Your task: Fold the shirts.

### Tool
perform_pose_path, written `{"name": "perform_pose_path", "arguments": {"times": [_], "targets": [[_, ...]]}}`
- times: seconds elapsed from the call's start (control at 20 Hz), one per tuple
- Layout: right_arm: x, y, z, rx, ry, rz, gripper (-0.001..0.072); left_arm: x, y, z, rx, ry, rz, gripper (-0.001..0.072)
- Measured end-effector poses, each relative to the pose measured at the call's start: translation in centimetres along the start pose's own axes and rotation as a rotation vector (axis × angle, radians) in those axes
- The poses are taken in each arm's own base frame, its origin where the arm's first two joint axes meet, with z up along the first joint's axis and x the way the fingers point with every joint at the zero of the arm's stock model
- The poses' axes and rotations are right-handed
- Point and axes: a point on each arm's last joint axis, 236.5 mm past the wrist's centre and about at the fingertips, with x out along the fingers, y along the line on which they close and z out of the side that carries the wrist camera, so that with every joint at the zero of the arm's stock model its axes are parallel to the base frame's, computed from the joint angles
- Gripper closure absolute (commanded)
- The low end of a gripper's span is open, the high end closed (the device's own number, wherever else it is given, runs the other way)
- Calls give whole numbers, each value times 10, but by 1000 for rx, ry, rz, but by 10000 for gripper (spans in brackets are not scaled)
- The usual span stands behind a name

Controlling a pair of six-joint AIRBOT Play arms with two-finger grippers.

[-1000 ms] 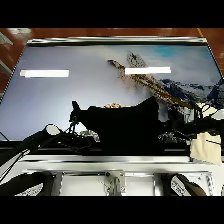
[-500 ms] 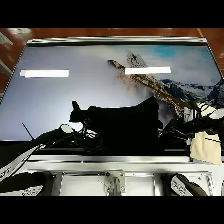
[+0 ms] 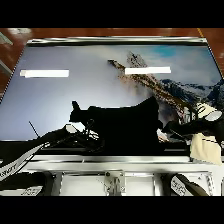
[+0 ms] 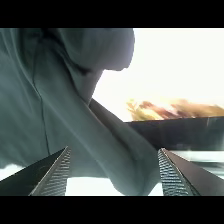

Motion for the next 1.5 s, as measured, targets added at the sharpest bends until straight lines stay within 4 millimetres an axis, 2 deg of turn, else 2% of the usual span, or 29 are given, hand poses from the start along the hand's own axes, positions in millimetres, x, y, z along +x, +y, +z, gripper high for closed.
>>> {"name": "perform_pose_path", "arguments": {"times": [0.2,0.25,0.3,0.35,0.4,0.55,0.65,0.75,0.85,0.95,1.0,1.1,1.2,1.25,1.3,1.35,1.4,1.5], "targets": [[30,8,-20,-39,73,-5,66,0,-2,-1,21,5,-6,674],[39,13,-23,-50,90,-4,101,-1,-3,-2,25,5,-8,674],[46,16,-26,-58,107,-6,273,-1,-4,-2,28,4,-9,674],[54,19,-28,-62,121,-8,547,-2,-5,-2,35,3,-11,673],[60,22,-28,-59,126,-11,651,-2,-6,-1,49,1,-13,674],[64,33,-21,-63,115,-16,651,-8,-8,4,76,-15,-22,676],[47,48,-7,-103,72,-4,651,-23,-15,15,126,-62,-38,676],[10,77,20,-177,-39,22,651,-58,-34,39,184,-176,-76,676],[-51,118,56,-255,-244,67,651,-119,-67,71,260,-358,-133,676],[-140,169,92,-324,-546,133,651,-210,-112,94,370,-602,-190,676],[-196,194,107,-352,-731,169,651,-267,-138,97,440,-745,-211,676],[-296,233,111,-389,-1028,244,651,-379,-183,82,567,-1029,-221,676],[-373,260,97,-419,-1234,313,651,-473,-220,44,670,-1279,-195,676],[-400,268,89,-430,-1305,331,651,-507,-234,23,713,-1375,-164,676],[-422,273,81,-445,-1363,337,651,-538,-246,2,753,-1468,-119,675],[-439,276,74,-459,-1409,334,651,-559,-253,-15,783,-1532,-56,675],[-452,277,68,-473,-1444,321,651,-576,-257,-29,798,-1584,10,675],[-465,276,59,-495,-1470,279,651,-597,-258,-48,794,-1651,130,675]]}}
